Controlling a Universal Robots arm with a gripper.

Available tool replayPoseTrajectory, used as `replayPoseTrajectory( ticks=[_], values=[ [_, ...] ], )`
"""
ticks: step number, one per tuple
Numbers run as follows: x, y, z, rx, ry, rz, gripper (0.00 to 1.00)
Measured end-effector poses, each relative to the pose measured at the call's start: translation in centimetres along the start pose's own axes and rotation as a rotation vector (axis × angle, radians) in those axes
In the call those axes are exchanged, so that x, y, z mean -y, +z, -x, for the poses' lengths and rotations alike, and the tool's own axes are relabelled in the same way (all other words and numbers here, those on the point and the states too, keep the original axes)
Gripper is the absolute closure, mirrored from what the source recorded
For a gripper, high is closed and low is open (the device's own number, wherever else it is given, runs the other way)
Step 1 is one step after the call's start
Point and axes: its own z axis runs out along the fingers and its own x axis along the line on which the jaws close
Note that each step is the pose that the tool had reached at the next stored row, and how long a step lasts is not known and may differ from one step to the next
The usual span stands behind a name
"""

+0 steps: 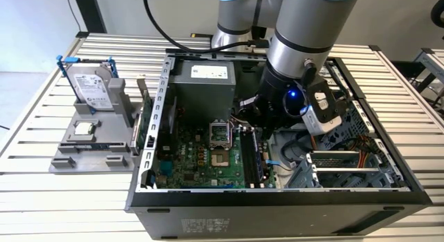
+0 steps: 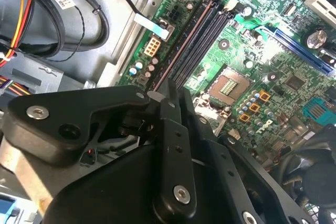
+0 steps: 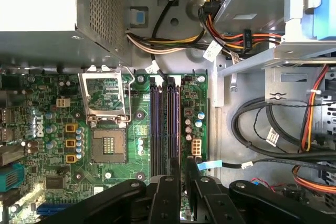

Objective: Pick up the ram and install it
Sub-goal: 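Insert the ram into the slot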

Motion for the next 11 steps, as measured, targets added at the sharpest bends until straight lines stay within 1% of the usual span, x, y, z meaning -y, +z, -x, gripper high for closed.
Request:
replayPoseTrajectory(
  ticks=[11],
  values=[
    [0.00,-0.05,0.00,0.0000,0.000,-0.0001,1.00]
  ],
)
